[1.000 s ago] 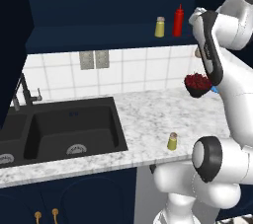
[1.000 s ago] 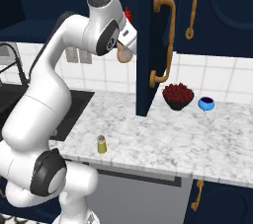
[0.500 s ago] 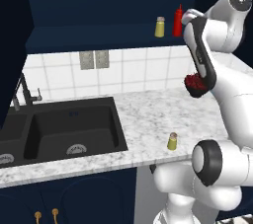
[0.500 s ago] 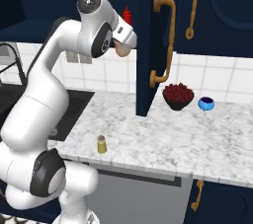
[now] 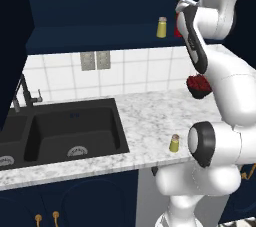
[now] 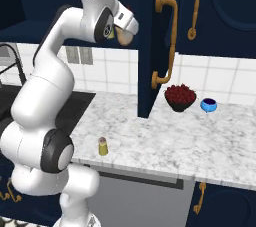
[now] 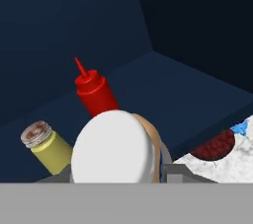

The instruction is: Put the shaker and condiment bottle from the counter next to their counterparts in the cabinet.

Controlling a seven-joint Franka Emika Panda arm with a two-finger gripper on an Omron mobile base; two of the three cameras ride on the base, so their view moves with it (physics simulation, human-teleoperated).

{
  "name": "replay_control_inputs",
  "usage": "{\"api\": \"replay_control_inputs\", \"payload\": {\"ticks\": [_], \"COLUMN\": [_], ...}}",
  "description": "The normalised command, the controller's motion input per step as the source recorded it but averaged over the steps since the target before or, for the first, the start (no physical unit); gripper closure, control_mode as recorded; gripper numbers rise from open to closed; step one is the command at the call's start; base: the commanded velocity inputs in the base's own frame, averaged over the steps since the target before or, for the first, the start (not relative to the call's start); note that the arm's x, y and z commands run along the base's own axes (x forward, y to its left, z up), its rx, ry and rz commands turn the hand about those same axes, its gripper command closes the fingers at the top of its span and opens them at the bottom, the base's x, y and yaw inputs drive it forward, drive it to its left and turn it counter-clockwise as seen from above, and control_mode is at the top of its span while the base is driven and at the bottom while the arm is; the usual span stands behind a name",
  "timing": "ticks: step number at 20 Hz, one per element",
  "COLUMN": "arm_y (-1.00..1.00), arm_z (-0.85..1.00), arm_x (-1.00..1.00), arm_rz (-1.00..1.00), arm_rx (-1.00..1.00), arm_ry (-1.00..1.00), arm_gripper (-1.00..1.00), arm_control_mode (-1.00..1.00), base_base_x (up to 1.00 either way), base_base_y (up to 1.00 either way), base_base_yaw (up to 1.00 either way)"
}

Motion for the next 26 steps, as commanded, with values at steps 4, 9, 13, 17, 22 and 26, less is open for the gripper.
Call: {"api": "replay_control_inputs", "payload": {"ticks": [4,9,13,17,22,26], "arm_y": [0.00,-0.01,-0.08,-0.18,-0.13,-0.03], "arm_z": [0.08,-0.10,-0.12,-0.27,-0.20,-0.33], "arm_x": [0.49,0.47,0.44,0.26,0.12,0.12], "arm_rz": [0.00,0.00,0.00,0.00,0.00,0.00], "arm_rx": [0.00,0.00,0.00,0.00,0.00,0.00], "arm_ry": [0.11,0.03,0.00,0.00,0.00,0.05], "arm_gripper": [1.00,1.00,1.00,1.00,1.00,-1.00], "arm_control_mode": [-1.00,-1.00,-1.00,-1.00,-1.00,-1.00], "base_base_x": [0.00,0.00,0.00,0.00,0.00,0.00], "base_base_y": [0.00,0.00,0.00,0.00,0.00,0.00], "base_base_yaw": [0.00,0.00,0.00,0.00,0.00,0.00]}}
